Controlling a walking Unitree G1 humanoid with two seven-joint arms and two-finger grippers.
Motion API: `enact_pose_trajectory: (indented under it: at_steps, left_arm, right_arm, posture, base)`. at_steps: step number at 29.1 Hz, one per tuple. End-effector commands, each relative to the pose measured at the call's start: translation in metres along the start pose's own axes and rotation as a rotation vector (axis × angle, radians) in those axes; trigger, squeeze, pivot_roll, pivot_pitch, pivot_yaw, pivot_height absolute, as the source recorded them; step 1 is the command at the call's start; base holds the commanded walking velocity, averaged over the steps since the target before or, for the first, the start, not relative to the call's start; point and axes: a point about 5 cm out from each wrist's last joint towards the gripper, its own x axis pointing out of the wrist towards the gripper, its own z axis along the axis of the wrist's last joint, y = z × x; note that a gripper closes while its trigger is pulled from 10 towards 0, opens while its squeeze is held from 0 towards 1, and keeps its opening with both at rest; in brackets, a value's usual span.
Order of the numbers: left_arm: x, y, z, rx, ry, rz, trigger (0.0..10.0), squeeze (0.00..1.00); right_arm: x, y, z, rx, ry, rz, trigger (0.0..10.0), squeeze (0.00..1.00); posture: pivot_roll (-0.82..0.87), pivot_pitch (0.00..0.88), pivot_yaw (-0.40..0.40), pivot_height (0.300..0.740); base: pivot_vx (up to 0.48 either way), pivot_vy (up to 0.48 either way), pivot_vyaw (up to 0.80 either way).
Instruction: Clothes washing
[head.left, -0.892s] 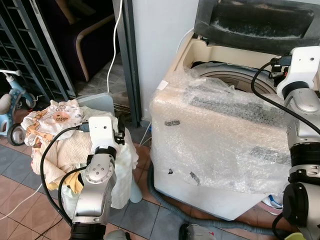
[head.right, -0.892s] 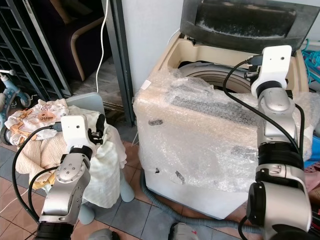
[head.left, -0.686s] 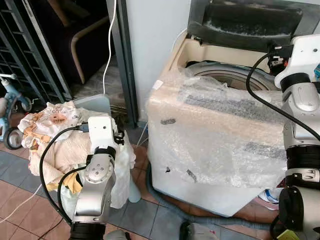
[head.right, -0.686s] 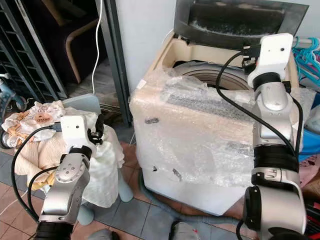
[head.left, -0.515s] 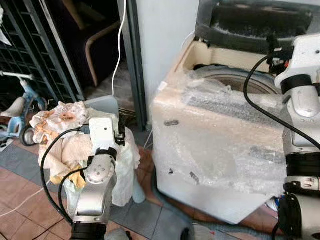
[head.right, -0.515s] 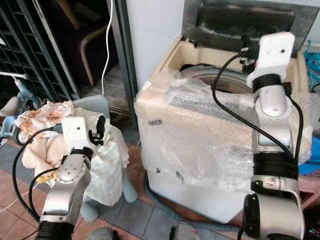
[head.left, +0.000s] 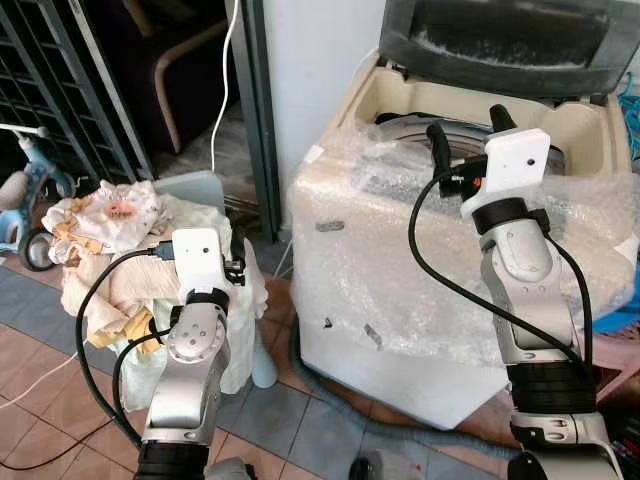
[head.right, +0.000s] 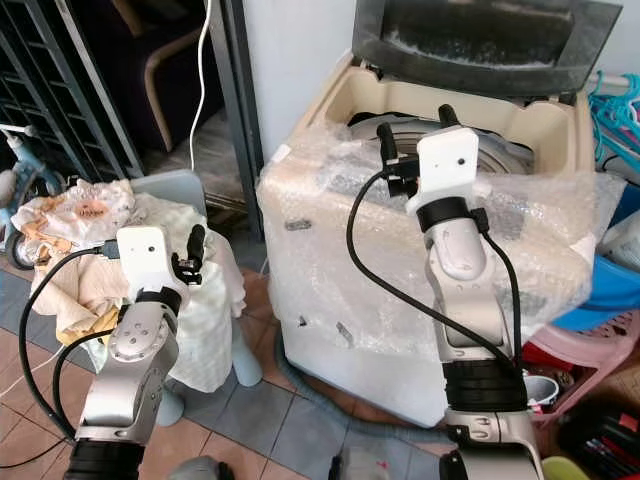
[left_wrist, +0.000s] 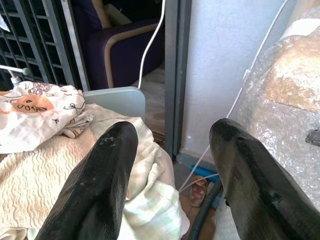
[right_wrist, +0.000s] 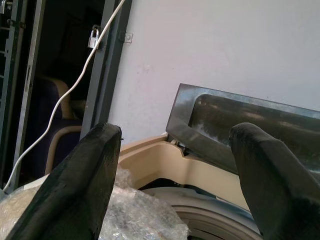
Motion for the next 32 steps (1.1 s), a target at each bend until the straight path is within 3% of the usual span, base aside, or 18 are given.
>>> enact_pose_trajectory:
  at_steps: [1,6,16,18,23,26,29,30,32]
  left_arm:
    - [0.0,-0.002,-0.001,-0.018,0.011,0.004,10.0,0.0]
    - [-0.001,0.003,-0.004,-0.005,0.011,0.014,10.0,0.0]
    - [0.003,0.015,0.0,0.061,-0.033,0.027,10.0,0.0]
    - [0.006,0.015,0.0,0.06,-0.033,0.01,10.0,0.0]
    - [0.007,0.016,-0.001,0.091,-0.029,0.007,10.0,0.0]
    - [0.007,0.02,-0.007,0.144,-0.002,-0.016,10.0,0.0]
    - [-0.003,0.023,-0.017,0.168,0.036,-0.034,10.0,0.0]
    - [-0.015,0.019,-0.024,0.195,0.024,-0.105,10.0,0.0]
    - [-0.023,0.017,-0.029,0.193,0.013,-0.107,10.0,0.0]
  right_arm:
    - [0.0,0.006,0.003,0.018,0.001,0.013,10.0,0.0]
    - [-0.007,0.016,0.001,0.112,0.021,0.033,10.0,0.0]
    - [-0.053,0.021,-0.017,0.06,0.114,0.111,10.0,0.0]
    - [-0.069,0.025,-0.027,0.032,0.18,0.178,10.0,0.0]
    - [-0.086,0.028,-0.038,0.028,0.24,0.237,10.0,0.0]
    - [-0.108,0.026,-0.062,0.02,0.388,0.229,10.0,0.0]
    - [-0.117,0.027,-0.076,-0.055,0.427,0.22,10.0,0.0]
    - [-0.121,0.03,-0.083,0.053,0.462,0.187,10.0,0.0]
    - [-0.119,0.029,-0.088,0.068,0.468,0.048,10.0,0.0]
  posture:
    - [-0.02,0.046,0.016,0.74]
    - [-0.03,0.034,0.027,0.74]
    - [-0.03,0.001,0.034,0.74]
    - [-0.04,0.0,0.045,0.74]
    - [-0.04,0.0,0.06,0.74]
    - [-0.05,0.0,0.071,0.74]
    - [-0.04,0.0,0.073,0.74]
    - [-0.04,0.0,0.074,0.74]
    - [-0.05,0.0,0.073,0.74]
  base:
    - [0.0,0.48,0.0]
    - [0.0,0.48,0.0]
    - [0.0,0.48,0.0]
    - [0.0,0.48,0.0]
    - [0.0,0.48,0.0]
    - [0.0,0.325,0.0]
    - [0.0,0.0,0.0]
    - [0.0,0.0,0.0]
    - [0.0,0.0,0.0]
